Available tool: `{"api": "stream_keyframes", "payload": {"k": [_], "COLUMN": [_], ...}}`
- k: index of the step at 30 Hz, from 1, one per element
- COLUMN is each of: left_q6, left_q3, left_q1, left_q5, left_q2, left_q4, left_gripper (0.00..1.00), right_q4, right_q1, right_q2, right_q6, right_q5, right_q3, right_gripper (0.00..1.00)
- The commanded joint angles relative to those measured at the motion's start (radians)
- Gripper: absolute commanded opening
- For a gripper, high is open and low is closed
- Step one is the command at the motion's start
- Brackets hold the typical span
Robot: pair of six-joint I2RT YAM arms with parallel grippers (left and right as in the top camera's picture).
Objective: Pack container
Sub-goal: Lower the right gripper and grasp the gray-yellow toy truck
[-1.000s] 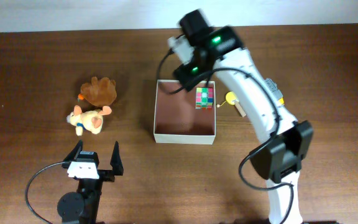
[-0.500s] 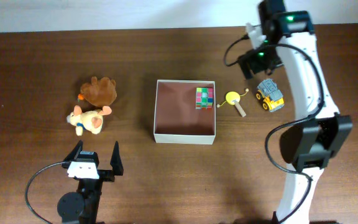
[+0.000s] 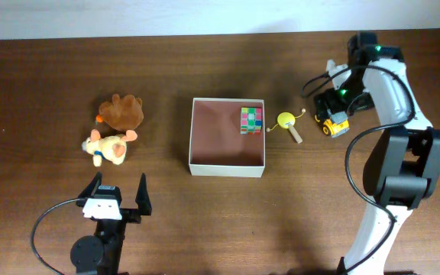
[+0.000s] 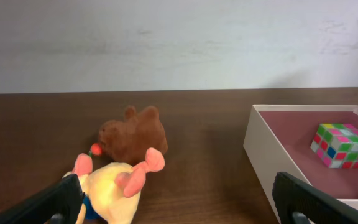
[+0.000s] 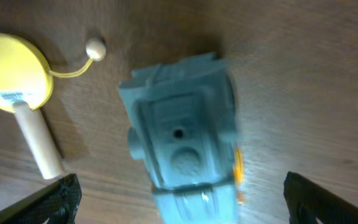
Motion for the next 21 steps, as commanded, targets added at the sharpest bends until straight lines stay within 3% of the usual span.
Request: {"api": "stream_keyframes", "payload": {"k": [1, 12, 21], "left_q6": [0.009, 0.009, 0.009], "left_q3": [-0.006, -0.006, -0.006], "left_q1": [0.006, 0.006, 0.006], "left_q5": [0.011, 0.011, 0.011], "left_q2": [-0.010, -0.010, -0.010], "left_q4": [0.000, 0.000, 0.000], "left_gripper": [0.99, 0.99, 0.99], "right_q4": [0.045, 0.177, 0.261], "right_q1": [0.008, 0.006, 0.006], "right_q2": [0.005, 0.005, 0.005], "right_q6": [-0.019, -0.019, -0.019], "right_q5": [-0.024, -0.023, -0.011], "right_q3": [-0.074, -0.209, -0.233], "right_gripper": [0.99, 0.99, 0.84]}}
